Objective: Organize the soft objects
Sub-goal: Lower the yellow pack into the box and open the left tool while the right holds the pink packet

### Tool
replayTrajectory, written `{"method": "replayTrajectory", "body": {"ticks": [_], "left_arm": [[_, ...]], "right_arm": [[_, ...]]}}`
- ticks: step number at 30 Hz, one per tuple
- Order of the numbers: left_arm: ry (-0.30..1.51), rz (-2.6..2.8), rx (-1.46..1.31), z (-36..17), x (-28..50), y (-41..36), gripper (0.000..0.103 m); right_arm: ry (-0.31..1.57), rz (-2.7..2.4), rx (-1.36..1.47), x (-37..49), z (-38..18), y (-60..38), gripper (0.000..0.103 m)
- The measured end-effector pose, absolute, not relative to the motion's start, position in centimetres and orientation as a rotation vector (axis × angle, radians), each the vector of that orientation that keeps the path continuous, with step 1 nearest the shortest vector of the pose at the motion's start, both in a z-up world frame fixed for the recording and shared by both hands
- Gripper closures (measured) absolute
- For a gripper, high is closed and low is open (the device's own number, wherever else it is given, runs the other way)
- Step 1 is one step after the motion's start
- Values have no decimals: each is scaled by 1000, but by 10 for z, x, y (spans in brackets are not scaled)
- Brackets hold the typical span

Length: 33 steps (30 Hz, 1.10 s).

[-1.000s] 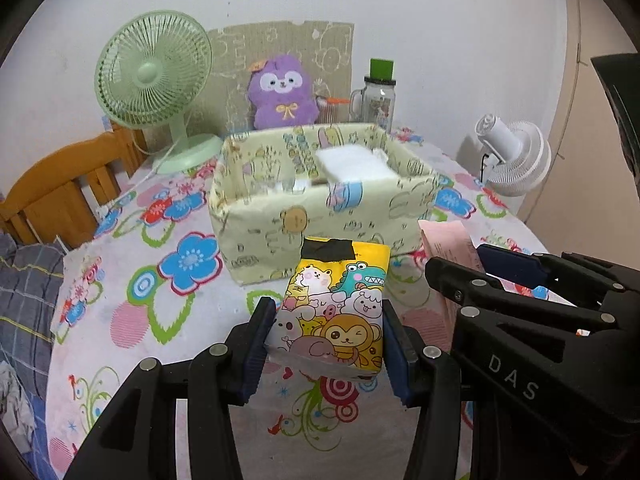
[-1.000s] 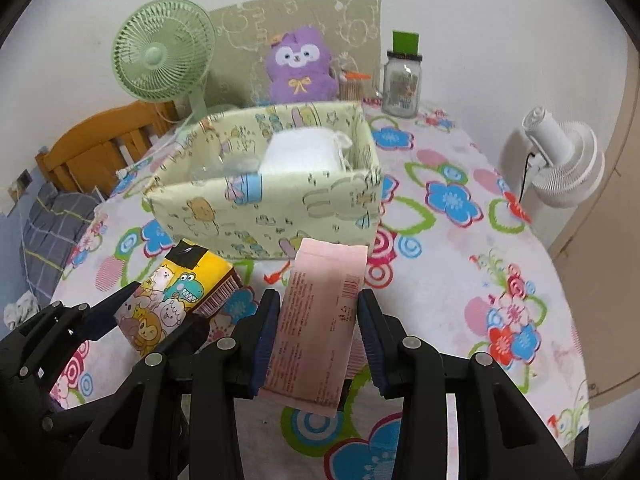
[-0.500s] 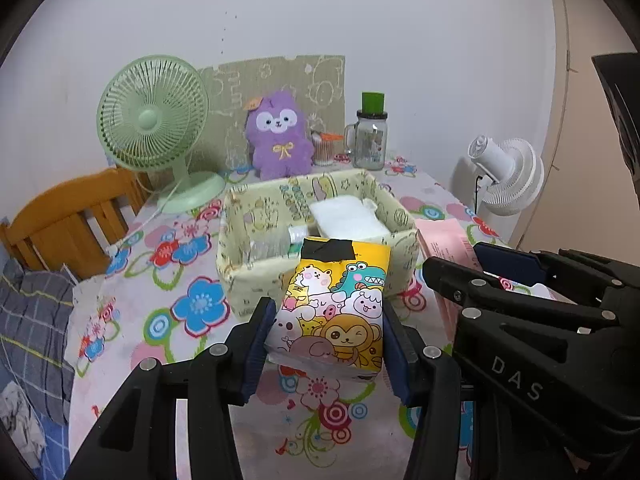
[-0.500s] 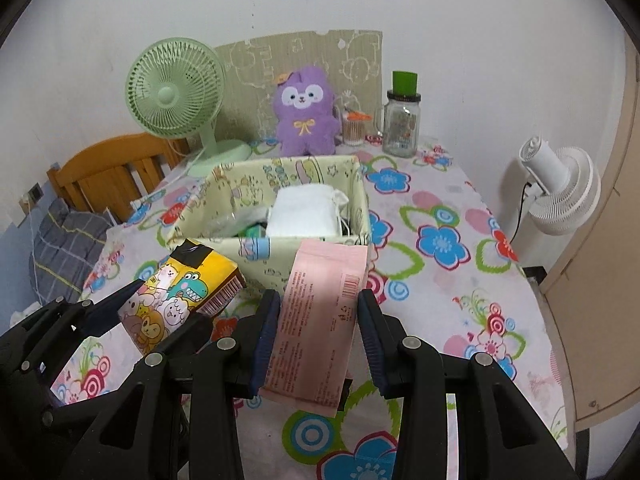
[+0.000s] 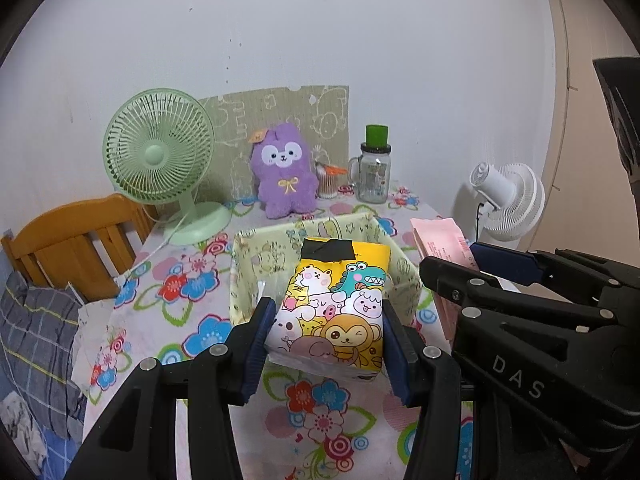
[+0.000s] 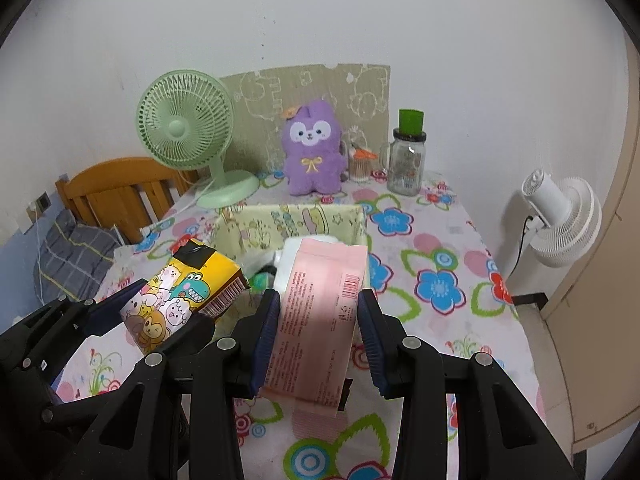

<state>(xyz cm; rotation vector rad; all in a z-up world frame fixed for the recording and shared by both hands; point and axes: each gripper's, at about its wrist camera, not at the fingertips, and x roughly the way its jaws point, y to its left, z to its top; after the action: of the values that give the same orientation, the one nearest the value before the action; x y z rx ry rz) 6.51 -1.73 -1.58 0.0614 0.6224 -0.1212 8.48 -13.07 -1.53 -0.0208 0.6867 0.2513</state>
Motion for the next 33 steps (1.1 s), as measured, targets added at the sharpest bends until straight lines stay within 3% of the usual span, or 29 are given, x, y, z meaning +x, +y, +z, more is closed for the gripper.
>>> {"method": "replayTrajectory", "body": {"ticks": [33], "left_arm": [[636,-102,40,-17,159,-11,51]], "right_arm": [[665,271,29,170,-10,-130,60]]}}
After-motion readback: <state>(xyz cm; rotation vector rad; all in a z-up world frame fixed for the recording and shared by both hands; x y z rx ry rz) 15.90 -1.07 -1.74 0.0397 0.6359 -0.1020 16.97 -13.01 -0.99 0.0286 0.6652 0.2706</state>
